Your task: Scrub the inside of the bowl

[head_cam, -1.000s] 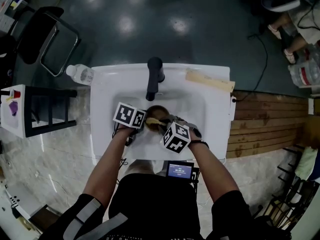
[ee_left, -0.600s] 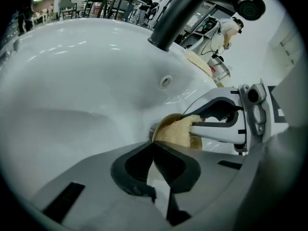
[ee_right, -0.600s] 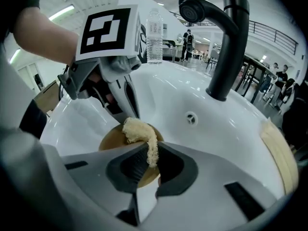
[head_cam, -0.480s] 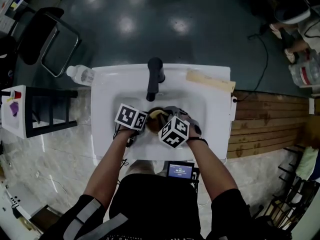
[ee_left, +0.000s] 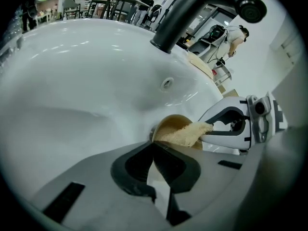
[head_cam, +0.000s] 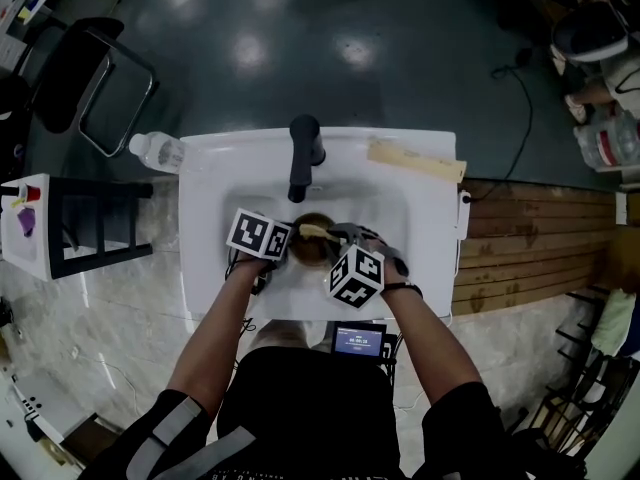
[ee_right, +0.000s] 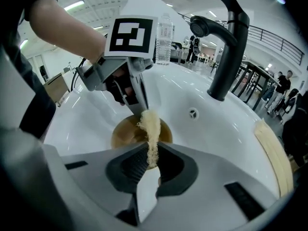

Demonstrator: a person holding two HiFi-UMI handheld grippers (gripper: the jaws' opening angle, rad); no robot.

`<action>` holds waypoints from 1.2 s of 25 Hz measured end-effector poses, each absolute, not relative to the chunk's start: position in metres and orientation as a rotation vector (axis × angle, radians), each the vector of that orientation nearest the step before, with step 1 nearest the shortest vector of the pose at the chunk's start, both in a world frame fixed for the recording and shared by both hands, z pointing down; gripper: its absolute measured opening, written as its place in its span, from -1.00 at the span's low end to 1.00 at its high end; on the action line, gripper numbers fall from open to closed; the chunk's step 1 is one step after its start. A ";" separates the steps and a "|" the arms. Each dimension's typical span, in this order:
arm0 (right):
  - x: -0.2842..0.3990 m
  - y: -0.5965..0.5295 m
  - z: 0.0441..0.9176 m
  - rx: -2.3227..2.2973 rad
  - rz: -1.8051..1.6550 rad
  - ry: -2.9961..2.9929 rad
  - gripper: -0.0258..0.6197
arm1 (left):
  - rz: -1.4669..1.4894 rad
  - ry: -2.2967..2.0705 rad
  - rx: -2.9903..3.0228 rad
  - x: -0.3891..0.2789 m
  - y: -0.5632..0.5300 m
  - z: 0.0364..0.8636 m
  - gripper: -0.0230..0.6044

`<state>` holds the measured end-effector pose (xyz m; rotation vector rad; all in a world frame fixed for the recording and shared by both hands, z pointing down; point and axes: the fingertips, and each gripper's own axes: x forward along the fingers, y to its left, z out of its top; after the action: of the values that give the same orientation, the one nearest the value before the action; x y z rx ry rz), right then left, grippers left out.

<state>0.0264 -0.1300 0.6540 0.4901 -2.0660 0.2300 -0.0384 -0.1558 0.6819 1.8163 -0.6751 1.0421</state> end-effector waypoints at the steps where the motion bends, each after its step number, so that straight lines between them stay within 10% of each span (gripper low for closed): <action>1: 0.026 -0.126 0.655 0.484 0.236 -2.066 -0.80 | 1.041 -0.677 1.816 -0.038 -0.156 0.682 -0.89; 30: -0.004 -0.122 0.667 0.388 0.411 -2.088 -0.80 | 1.072 -0.696 1.829 -0.039 -0.158 0.680 -0.89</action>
<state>-0.0041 -0.1219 0.6670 0.3878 -2.0875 0.4109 -0.0395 -0.1585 0.6804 1.8292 -0.6958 1.0719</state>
